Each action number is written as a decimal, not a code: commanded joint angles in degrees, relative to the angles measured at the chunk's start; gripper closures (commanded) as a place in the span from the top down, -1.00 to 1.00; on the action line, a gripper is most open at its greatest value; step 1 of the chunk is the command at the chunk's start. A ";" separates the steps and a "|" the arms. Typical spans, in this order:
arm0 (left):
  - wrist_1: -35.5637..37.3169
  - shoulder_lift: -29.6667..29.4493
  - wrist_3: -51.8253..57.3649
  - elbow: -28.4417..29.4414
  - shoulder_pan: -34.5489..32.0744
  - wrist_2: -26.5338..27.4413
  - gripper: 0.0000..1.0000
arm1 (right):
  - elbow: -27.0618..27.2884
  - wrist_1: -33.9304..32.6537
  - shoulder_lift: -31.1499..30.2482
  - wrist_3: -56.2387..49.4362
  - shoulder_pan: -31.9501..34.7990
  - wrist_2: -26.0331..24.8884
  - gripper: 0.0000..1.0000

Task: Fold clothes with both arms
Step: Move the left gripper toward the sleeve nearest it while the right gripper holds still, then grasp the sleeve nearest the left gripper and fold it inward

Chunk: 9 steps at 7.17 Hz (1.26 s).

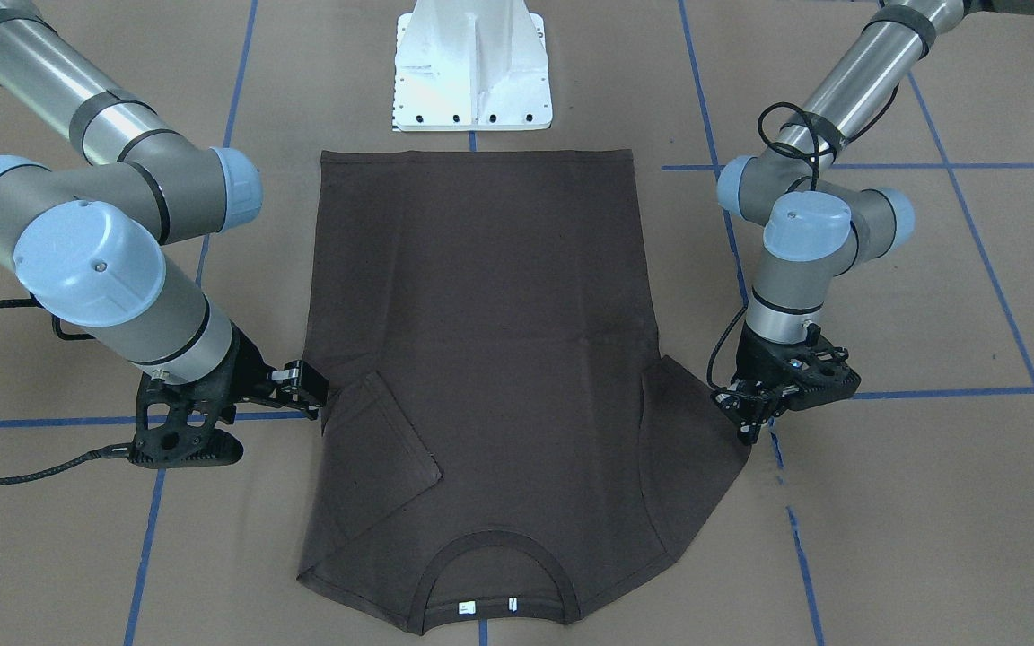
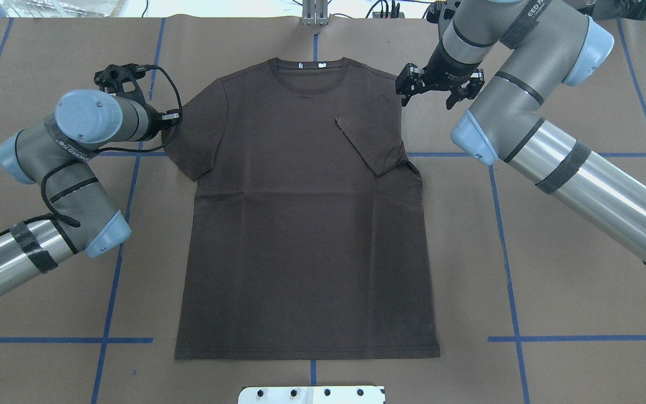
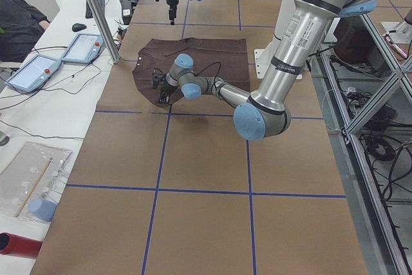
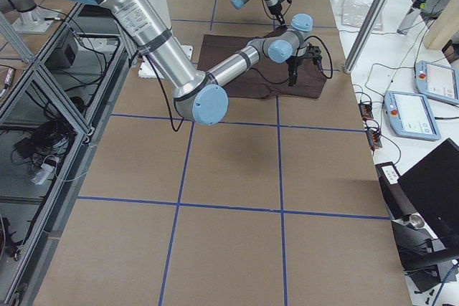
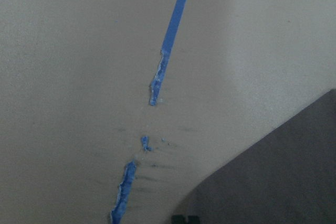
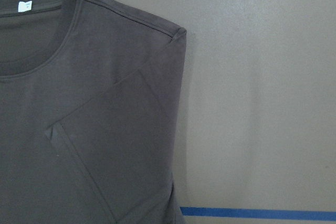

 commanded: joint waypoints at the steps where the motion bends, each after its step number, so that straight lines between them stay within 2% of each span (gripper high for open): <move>1: 9.37 -8.88 -0.99 -0.67 0.34 -0.71 -1.00 | 0.25 0.19 -0.44 0.05 0.00 -0.06 1.00; 2: 9.32 -12.67 -5.09 2.29 0.42 -0.97 -1.00 | 0.34 0.27 -0.61 0.06 0.00 -0.07 1.00; 3: 8.71 -19.93 -8.18 10.07 0.86 -0.98 -1.00 | 0.43 0.27 -0.96 0.06 0.00 0.02 1.00; 4: 7.66 -24.79 -11.52 15.89 2.26 -0.89 -1.00 | 0.52 0.27 -0.96 0.06 0.00 0.02 1.00; 6: 1.08 -26.42 -12.78 21.64 3.32 -0.80 -1.00 | 0.61 0.36 -0.96 0.06 -0.09 0.02 1.00; 7: 0.71 -26.07 -12.00 21.66 3.59 -0.71 0.47 | 0.69 0.45 -0.97 0.14 -0.09 -0.06 1.00; 8: -0.34 -25.46 -10.86 21.22 4.37 -0.63 0.99 | 0.69 0.45 -0.97 0.14 -0.18 -0.07 1.00; 9: -1.39 -25.28 -10.41 20.26 4.29 -1.06 1.00 | 0.69 0.62 -1.40 0.23 -0.26 -0.24 1.00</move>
